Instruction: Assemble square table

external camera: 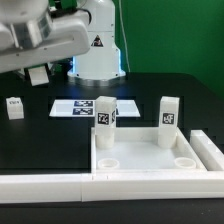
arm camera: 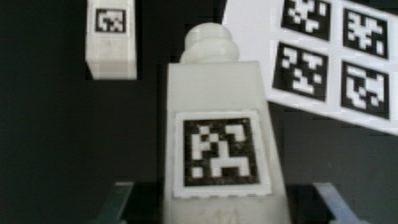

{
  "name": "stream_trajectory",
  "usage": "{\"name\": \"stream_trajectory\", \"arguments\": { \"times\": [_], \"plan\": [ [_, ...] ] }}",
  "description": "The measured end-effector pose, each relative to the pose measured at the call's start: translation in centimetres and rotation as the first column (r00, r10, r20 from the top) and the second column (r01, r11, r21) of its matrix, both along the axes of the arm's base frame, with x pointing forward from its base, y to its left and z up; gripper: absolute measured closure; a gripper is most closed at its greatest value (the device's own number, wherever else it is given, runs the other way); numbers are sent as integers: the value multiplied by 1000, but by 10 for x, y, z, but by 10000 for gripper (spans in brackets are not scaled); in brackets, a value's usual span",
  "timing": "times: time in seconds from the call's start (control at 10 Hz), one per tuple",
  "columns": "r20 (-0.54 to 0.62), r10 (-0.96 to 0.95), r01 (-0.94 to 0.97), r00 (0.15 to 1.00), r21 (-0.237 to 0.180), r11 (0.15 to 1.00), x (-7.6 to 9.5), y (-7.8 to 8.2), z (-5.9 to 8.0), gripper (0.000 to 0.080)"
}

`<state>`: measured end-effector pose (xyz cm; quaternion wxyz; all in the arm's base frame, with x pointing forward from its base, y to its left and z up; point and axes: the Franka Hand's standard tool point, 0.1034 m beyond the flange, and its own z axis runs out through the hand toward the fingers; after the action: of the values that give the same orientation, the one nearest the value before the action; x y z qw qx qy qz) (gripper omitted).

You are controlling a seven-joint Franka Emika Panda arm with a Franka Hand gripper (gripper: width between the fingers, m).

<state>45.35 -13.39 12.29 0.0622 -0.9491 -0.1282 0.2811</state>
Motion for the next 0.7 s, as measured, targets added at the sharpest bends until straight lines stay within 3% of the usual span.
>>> {"name": "stream_trajectory", "arguments": {
  "times": [0.2, 0.3, 0.6, 0.7],
  "plan": [
    [159, 35, -38, 987, 18, 999, 53, 6, 38, 509],
    [218, 35, -40, 975, 18, 999, 54, 5, 43, 509],
    [381, 2, -16, 925, 34, 999, 58, 0, 40, 509],
    [490, -33, 17, 871, 36, 999, 66, 10, 28, 509]
  ]
}}
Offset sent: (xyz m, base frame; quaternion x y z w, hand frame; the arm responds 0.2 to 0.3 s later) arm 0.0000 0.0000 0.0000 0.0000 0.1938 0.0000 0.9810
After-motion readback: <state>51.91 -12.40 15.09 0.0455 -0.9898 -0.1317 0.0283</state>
